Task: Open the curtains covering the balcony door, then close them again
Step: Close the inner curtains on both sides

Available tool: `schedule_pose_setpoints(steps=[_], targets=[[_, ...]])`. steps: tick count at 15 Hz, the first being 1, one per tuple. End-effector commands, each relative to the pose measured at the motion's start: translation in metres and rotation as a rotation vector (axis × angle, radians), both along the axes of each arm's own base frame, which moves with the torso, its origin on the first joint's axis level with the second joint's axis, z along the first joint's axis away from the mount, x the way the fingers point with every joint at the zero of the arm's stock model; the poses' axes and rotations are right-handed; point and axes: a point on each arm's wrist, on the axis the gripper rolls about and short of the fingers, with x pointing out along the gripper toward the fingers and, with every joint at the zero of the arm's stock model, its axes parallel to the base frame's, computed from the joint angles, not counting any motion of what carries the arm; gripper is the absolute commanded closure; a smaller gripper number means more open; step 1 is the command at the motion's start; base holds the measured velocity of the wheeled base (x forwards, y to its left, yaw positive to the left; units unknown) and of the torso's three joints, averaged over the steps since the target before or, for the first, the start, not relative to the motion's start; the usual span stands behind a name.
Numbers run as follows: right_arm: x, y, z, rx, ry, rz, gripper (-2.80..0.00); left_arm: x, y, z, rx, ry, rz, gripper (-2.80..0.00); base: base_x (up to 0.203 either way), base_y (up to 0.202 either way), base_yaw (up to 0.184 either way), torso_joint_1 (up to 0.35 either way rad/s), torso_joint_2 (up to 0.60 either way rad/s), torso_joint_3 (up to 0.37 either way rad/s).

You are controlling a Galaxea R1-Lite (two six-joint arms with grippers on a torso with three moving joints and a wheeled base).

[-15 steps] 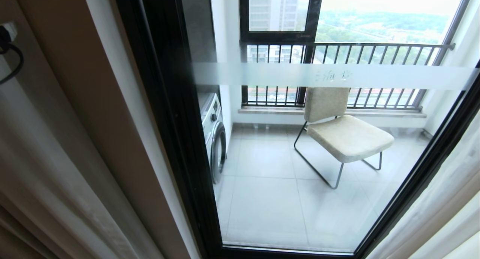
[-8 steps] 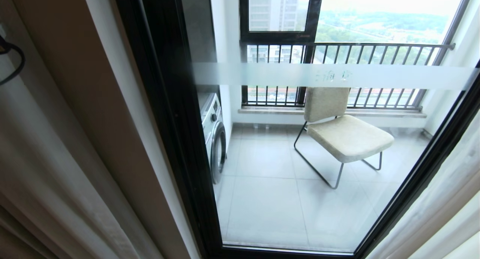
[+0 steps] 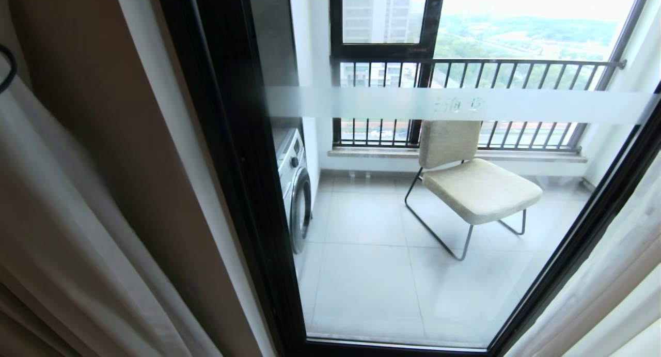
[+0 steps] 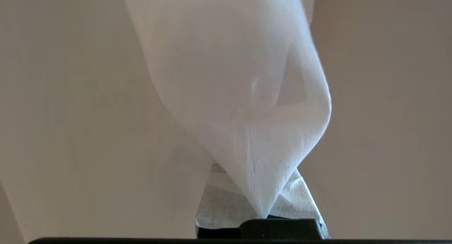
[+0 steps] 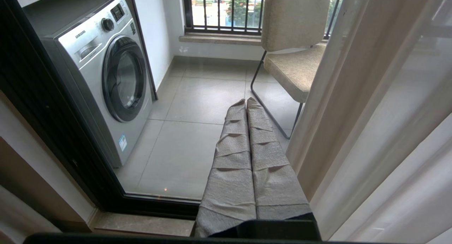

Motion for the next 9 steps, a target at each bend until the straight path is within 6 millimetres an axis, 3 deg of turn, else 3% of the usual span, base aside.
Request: schedule_pose_setpoints(steps=[1,9], targets=[[0.000,0.000,0.000,0.000,0.000,0.000,0.00,-0.015,-0.013,0.014,0.021,-0.049,-0.020,0.00,0.000,0.000,0.000,0.000,0.00,0.000],[0.000,0.000,0.000,0.000,0.000,0.000,0.00,-0.035,-0.091,0.033,0.028,-0.103,-0.305,0.00,0.000,0.000,0.000,0.000,0.00,0.000]])
